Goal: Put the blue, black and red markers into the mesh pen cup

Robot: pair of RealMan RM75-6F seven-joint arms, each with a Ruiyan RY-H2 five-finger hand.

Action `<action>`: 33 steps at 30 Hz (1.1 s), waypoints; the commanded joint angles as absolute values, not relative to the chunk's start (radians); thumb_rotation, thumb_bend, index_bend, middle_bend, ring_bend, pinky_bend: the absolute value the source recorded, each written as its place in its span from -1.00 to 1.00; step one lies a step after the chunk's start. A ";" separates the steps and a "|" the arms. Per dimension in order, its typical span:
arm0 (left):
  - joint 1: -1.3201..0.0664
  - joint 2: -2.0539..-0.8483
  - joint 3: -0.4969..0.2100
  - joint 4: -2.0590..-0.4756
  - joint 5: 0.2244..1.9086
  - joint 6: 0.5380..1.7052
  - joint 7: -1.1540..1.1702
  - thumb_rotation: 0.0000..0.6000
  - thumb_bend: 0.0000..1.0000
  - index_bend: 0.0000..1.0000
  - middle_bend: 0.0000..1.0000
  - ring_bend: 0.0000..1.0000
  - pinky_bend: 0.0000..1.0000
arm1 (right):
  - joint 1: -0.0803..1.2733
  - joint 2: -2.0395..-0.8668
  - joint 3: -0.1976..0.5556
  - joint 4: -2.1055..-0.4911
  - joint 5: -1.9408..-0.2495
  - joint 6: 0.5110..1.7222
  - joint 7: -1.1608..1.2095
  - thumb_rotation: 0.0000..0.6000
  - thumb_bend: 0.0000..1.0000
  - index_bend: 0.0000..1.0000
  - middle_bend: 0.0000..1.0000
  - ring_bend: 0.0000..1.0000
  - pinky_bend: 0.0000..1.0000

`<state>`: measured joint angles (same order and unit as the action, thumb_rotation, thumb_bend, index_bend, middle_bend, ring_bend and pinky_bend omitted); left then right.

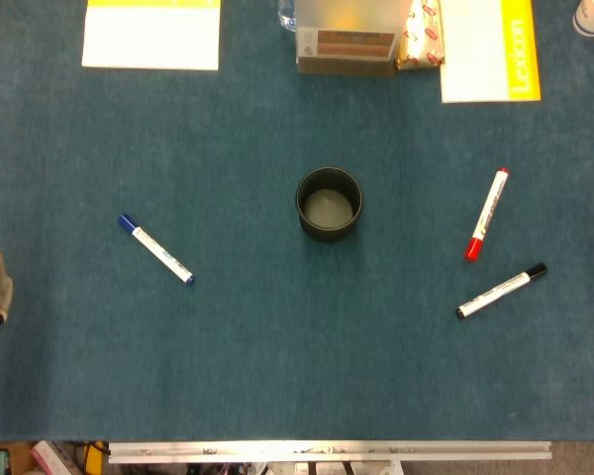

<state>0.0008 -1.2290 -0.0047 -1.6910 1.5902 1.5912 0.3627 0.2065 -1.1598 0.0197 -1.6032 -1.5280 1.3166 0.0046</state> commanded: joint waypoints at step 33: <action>-0.107 -1.204 0.049 -1.852 1.568 1.334 0.459 1.00 -0.26 -0.47 -0.71 -0.68 -0.32 | 0.174 -1.117 0.037 -1.654 -1.574 1.428 0.020 1.00 -0.09 0.02 -0.35 -0.42 0.00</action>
<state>-0.0851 -1.2052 0.0540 -1.8323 1.5815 1.3618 0.4426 0.1739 -1.1171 0.0375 -1.6538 -1.5739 1.4280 0.0201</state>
